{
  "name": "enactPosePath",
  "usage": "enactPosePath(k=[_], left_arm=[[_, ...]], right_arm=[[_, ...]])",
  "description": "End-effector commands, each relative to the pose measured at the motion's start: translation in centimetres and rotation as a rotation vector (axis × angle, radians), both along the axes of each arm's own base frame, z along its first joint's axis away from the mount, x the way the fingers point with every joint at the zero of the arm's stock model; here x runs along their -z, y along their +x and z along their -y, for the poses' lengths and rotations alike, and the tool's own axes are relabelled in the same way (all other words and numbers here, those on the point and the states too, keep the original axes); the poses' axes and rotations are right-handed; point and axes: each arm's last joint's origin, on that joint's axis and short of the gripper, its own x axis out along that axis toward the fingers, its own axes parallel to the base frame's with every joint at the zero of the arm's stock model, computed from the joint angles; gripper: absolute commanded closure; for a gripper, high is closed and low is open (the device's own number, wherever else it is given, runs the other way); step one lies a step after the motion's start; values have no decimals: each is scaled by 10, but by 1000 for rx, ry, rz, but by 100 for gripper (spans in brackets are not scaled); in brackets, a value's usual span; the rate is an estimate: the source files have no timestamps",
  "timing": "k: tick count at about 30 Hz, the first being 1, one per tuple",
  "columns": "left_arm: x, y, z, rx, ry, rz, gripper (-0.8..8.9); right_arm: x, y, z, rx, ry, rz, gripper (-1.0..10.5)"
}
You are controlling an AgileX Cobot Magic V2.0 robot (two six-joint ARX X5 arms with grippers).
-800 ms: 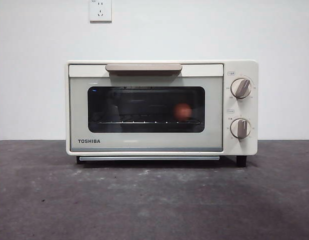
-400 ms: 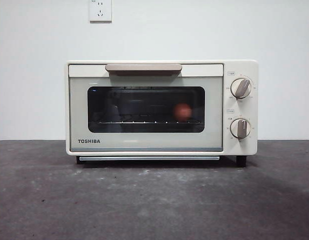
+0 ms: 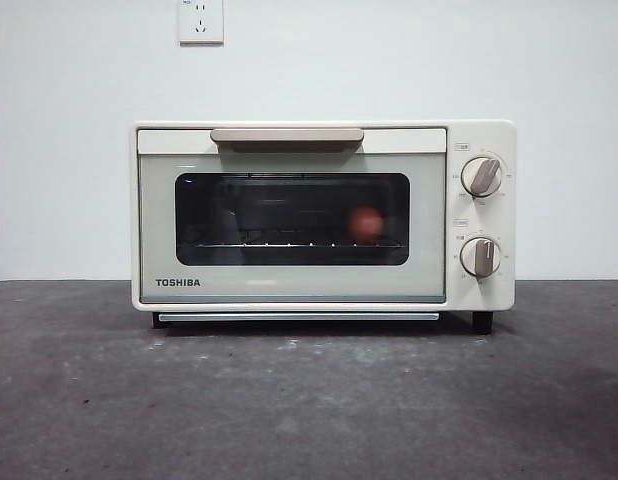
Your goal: Eggoven
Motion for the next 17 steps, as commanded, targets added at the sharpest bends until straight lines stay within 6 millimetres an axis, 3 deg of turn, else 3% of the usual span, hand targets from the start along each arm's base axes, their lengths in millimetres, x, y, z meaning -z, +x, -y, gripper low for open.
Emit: enactPosePath(k=[1, 17], left_arm=[[8, 1, 0, -5, -2, -16, 806], [8, 1, 0, -5, -2, -16, 806]], right_arm=[[-1, 0, 0, 6, 17, 19, 941], [-6, 1, 0, 6, 18, 68, 941]])
